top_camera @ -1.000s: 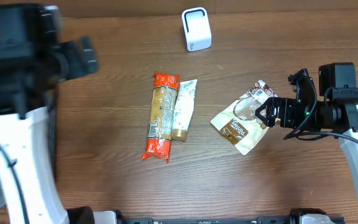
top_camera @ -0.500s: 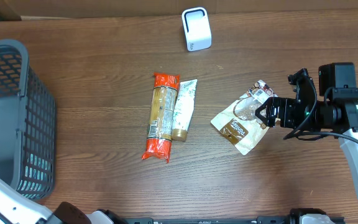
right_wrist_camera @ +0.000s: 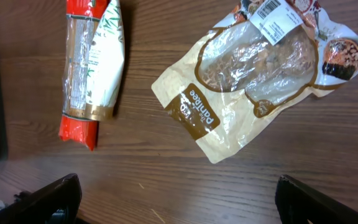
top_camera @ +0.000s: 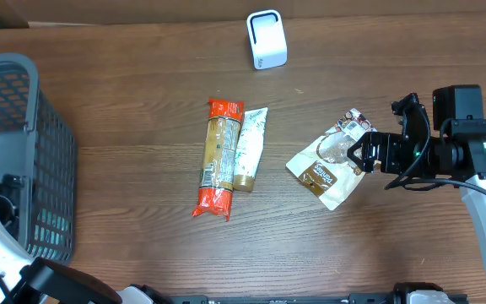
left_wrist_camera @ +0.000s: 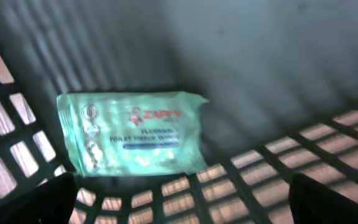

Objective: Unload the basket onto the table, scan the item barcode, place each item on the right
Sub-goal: 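Return the left gripper into the basket toward the green wipes pack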

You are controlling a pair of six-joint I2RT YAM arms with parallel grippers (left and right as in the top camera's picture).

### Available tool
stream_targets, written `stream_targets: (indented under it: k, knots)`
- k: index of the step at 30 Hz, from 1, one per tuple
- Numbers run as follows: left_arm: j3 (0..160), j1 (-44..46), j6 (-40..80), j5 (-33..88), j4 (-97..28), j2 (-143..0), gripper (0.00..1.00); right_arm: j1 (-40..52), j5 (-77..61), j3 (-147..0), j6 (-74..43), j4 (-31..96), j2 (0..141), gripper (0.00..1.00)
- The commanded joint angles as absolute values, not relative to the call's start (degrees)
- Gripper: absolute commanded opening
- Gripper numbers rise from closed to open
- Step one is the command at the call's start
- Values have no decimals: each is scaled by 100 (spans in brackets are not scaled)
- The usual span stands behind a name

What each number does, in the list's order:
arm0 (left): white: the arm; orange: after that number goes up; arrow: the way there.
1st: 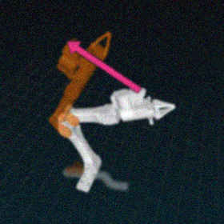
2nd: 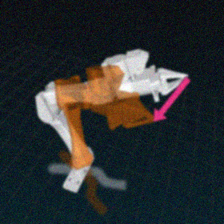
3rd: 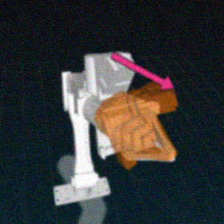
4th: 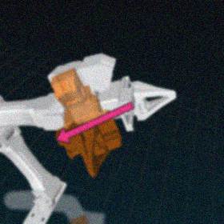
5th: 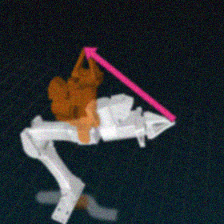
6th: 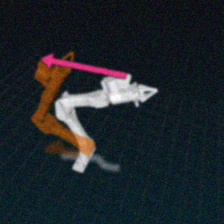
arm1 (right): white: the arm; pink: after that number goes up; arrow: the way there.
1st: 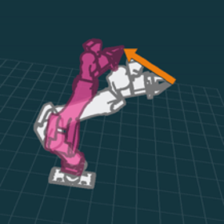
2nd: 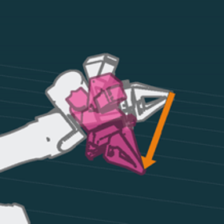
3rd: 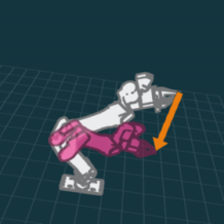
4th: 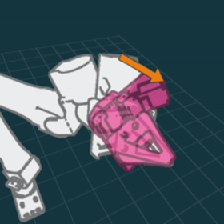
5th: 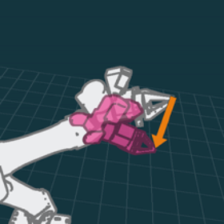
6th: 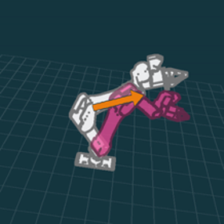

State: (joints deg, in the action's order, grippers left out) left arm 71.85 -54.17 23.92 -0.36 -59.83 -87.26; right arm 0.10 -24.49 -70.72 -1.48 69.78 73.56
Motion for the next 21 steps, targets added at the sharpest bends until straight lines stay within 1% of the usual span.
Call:
stream_targets:
  k: [1, 5, 14, 21]
  knots:
    - [6418, -5441, 2641, -541, -5505, -8694, 100, 27, -2401, -7201, -108, 6956, 7332, 100]
    - [5970, -5439, 2639, -792, -5065, -8696, 100, 27, -2401, -7201, -108, 6976, 7332, 100]
    - [5500, -5439, 2506, -945, -4346, -8700, 100, 27, -2401, -7201, -108, 6982, 7332, 100]
    - [5286, -5433, 1747, -615, -3883, -8700, 99, 27, -2401, -7201, -108, 6978, 7332, 100]
